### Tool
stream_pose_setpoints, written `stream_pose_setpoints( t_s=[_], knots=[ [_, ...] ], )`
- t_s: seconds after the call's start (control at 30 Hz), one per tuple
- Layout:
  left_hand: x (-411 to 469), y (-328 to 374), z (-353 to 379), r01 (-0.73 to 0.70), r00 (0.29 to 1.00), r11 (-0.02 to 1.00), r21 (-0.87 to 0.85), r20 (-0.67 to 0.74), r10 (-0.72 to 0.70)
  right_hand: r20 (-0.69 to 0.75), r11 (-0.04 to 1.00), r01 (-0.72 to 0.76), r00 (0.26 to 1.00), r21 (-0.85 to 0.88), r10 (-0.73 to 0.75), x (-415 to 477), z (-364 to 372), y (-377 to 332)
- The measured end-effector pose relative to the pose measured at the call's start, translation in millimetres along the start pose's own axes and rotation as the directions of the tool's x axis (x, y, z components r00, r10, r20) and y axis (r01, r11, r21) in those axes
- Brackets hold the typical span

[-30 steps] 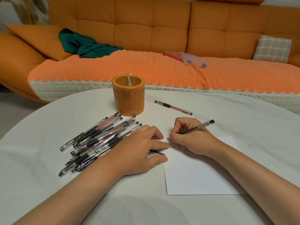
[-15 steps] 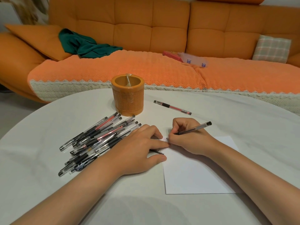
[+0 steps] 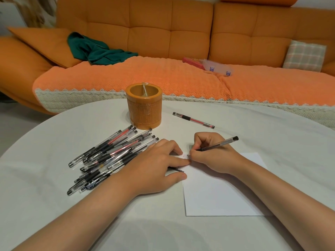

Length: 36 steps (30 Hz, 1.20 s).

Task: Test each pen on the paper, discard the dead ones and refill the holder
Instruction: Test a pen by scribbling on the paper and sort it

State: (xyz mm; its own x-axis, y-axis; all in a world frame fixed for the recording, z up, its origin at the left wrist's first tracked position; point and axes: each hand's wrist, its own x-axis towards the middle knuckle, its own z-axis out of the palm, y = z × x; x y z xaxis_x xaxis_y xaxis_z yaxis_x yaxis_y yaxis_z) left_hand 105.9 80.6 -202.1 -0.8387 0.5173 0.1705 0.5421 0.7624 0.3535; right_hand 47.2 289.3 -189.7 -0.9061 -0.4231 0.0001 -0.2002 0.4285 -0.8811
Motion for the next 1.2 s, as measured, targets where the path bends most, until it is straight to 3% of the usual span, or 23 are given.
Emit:
stream_pose_setpoints(
  t_s=[0.33, 0.63, 0.8, 1.2],
  knots=[
    [0.4, -0.5, 0.6, 0.009, 1.0, 1.0, -0.007, 0.0, -0.009, -0.008, 1.0, 0.007, 1.0, -0.012, -0.007, 1.3, 1.1, 0.4],
    [0.2, -1.8, 2.2, 0.008, 1.0, 1.0, -0.005, -0.008, -0.008, 0.002, 0.993, 0.021, 1.0, 0.112, -0.022, -1.7, -3.8, -2.7],
    [-0.1, -1.6, 1.6, 0.013, 1.0, 1.0, -0.018, -0.009, -0.013, -0.011, 0.997, -0.044, 0.999, 0.056, 0.045, -0.4, -3.6, -1.6],
    [0.1, -1.3, 1.3, 0.008, 1.0, 1.0, -0.006, 0.002, -0.008, 0.01, 1.0, -0.017, 1.0, 0.019, 0.016, -0.8, -1.2, -2.6]
  ],
)
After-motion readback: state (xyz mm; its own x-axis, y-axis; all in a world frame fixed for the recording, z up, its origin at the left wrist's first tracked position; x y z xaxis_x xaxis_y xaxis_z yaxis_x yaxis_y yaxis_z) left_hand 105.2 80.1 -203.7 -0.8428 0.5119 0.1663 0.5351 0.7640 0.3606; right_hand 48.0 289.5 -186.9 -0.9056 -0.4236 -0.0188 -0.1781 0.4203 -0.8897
